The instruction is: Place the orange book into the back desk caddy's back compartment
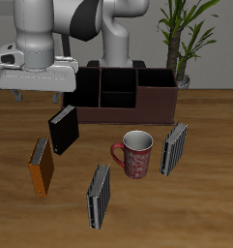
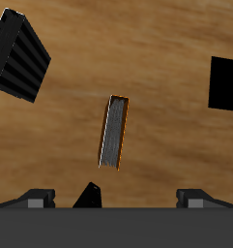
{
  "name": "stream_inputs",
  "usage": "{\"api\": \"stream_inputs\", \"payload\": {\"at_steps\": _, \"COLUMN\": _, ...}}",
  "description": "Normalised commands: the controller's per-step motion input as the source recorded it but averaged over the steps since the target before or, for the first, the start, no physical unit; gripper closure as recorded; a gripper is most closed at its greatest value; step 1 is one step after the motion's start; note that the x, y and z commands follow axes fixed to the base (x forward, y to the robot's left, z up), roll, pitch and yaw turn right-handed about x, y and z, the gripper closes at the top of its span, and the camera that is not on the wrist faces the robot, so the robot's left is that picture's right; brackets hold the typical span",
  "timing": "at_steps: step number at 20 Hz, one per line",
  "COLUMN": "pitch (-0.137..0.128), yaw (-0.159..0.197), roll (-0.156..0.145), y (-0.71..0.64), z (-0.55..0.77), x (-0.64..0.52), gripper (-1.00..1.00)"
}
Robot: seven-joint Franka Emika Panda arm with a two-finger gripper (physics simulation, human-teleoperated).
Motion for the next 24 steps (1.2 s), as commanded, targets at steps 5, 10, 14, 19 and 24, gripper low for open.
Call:
{"api": "stream_inputs", "payload": {"at_steps": 5, "pitch": -0.03, "yaw": 0.075, "roll": 0.035, "y": 0.08, "z": -0.2, "x": 0.14, "gripper": -1.0}}
{"api": "stream_inputs", "payload": {"at_steps": 10, "pitch": -0.019, "yaw": 0.064, "roll": 0.017, "y": -0.05, "z": -0.17, "x": 0.13, "gripper": -1.0}}
{"api": "stream_inputs", "payload": {"at_steps": 14, "pitch": -0.035, "yaw": 0.009, "roll": -0.009, "y": -0.12, "z": -0.07, "x": 0.14, "gripper": -1.0}}
{"api": "stream_inputs", "payload": {"at_steps": 19, "pitch": -0.021, "yaw": -0.061, "roll": -0.009, "y": -0.16, "z": -0.12, "x": 0.17, "gripper": -1.0}}
{"api": "stream_inputs", "payload": {"at_steps": 24, "pitch": -0.008, "yaw": -0.038, "roll": 0.008, "y": -0.06, "z": -0.13, "x": 0.18, "gripper": -1.0}}
